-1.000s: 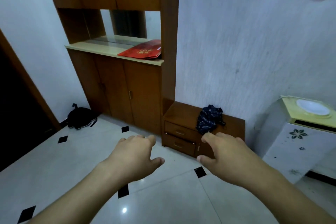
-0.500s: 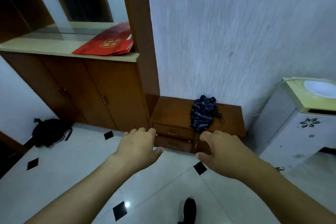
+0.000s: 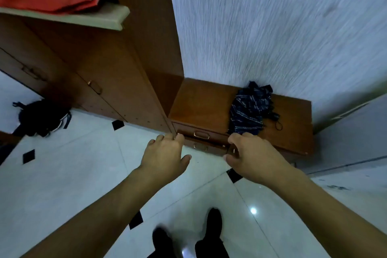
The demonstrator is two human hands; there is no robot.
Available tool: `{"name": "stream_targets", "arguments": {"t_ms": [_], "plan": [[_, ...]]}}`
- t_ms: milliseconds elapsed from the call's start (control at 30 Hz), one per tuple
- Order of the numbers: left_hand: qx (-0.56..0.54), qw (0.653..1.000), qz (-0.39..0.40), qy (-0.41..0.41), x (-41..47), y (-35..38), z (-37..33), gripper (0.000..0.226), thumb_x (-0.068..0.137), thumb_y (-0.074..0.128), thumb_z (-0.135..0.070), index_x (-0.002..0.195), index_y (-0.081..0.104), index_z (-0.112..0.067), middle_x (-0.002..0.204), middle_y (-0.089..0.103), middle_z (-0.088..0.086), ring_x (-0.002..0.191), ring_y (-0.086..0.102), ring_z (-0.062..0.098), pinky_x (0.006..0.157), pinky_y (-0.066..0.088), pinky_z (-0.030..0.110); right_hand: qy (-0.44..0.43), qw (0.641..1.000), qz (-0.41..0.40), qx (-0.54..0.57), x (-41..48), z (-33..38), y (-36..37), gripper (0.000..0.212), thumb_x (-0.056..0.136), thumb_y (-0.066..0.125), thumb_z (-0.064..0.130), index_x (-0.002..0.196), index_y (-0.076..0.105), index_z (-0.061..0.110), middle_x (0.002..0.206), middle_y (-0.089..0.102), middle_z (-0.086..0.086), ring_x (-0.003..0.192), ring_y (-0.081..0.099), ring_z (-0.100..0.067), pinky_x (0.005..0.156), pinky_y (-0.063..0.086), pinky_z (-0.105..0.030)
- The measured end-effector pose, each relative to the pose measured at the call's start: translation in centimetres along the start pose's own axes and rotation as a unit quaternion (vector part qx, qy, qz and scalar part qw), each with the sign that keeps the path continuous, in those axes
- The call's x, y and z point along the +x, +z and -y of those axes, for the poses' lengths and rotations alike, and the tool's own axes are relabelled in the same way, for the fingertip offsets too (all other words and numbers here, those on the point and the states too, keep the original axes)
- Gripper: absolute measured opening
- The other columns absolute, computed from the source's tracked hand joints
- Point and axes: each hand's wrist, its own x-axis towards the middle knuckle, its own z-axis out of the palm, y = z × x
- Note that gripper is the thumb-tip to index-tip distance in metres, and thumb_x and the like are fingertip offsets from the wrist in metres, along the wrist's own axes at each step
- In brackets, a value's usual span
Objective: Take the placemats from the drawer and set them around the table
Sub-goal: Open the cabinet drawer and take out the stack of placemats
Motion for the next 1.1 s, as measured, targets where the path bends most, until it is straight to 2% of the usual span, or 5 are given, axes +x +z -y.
{"name": "stream_targets", "arguments": {"t_ms": [233,467,700,867,1100], "plan": [[0.0,0.998,0.034,0.051,11.6,9.9,3.2,0.045,0.091,0.048,-0.049,0.123,0.051,-0.018,0.12,0.058,0.003,0.109,0.051,0.025,0.092,0.039,0.037,0.037,0.998,0.012,0.046,10.4,-4.5,8.9,0.04,0.091,0.057,0.042,0.123,0.053,0.019,0.111,0.057,-0.005,0.099,0.055,-0.022,0.079,0.051,-0.035],[-0.016,0.994,0.043,0.097,22.6,23.6,5.6,0.047,0.091,0.05,-0.045,0.13,0.047,-0.018,0.131,0.053,0.005,0.118,0.047,0.024,0.097,0.038,0.036,0.048,0.997,0.01,0.067,21.1,-8.1,22.6,0.043,0.093,0.055,0.037,0.131,0.052,0.016,0.128,0.057,-0.006,0.112,0.054,-0.022,0.09,0.05,-0.035],[-0.019,0.991,0.034,0.126,30.8,36.1,7.1,0.049,0.087,0.06,-0.039,0.128,0.046,-0.018,0.129,0.053,0.004,0.121,0.046,0.023,0.1,0.04,0.037,0.042,0.998,-0.014,0.04,32.0,-11.3,33.6,0.04,0.09,0.056,0.033,0.126,0.054,0.016,0.119,0.057,-0.007,0.111,0.05,-0.024,0.091,0.046,-0.035],[-0.006,0.989,0.028,0.148,34.4,41.5,7.6,0.046,0.083,0.064,-0.031,0.125,0.047,-0.018,0.124,0.055,0.005,0.118,0.047,0.025,0.1,0.04,0.039,0.05,0.998,0.016,0.035,35.9,-14.0,38.4,0.043,0.089,0.059,0.034,0.126,0.052,0.015,0.121,0.056,-0.009,0.113,0.051,-0.027,0.092,0.049,-0.04],[0.047,0.986,0.03,0.159,36.7,45.2,8.2,0.059,0.079,0.064,-0.03,0.132,0.044,-0.013,0.132,0.054,0.009,0.12,0.047,0.028,0.098,0.042,0.044,0.034,0.998,0.039,0.027,38.3,-15.2,41.3,0.068,0.087,0.061,0.033,0.146,0.033,0.015,0.149,0.041,-0.005,0.129,0.046,-0.026,0.101,0.046,-0.042]]}}
